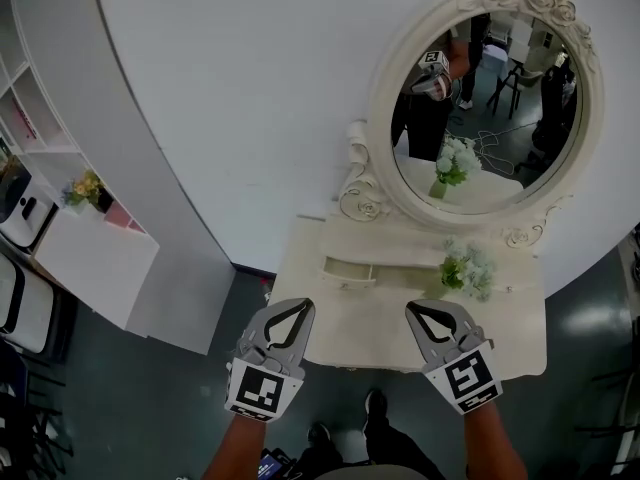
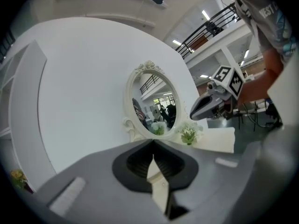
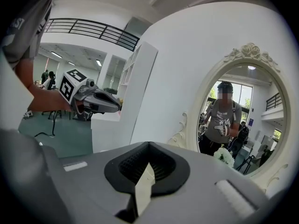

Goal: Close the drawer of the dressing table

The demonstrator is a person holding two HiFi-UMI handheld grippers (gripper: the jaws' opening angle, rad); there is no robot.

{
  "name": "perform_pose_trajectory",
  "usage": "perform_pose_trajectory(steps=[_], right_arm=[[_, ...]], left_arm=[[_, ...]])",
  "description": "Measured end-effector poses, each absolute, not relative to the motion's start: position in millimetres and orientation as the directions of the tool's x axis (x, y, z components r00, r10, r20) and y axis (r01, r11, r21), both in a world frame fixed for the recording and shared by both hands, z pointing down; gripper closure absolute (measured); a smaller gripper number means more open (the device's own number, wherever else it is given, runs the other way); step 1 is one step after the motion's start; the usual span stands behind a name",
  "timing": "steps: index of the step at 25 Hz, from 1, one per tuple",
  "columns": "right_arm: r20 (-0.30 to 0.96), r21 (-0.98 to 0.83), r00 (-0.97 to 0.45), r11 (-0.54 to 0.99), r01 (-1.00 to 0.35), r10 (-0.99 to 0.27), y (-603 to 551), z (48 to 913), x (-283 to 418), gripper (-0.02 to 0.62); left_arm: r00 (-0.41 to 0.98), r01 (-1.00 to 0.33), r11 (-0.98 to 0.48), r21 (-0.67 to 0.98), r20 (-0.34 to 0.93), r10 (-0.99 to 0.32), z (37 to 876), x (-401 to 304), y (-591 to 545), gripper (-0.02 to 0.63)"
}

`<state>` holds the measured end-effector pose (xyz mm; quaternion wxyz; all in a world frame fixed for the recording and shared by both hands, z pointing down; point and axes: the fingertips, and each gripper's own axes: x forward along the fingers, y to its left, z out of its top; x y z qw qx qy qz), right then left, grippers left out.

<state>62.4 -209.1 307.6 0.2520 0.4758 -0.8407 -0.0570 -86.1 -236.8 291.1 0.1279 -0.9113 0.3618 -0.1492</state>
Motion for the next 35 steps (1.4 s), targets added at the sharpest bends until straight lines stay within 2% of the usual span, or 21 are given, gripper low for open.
perform_pose_trajectory(steps=[35], right_arm=[[0.44, 0.251, -0.478, 0.615, -0.747, -0.76, -307.1, 419.5, 107.0, 0.594]], left_arm=[[0.619, -0.645, -0.721, -0.253, 0.38, -0.687, 463.4, -36.0, -335.3, 0.601]])
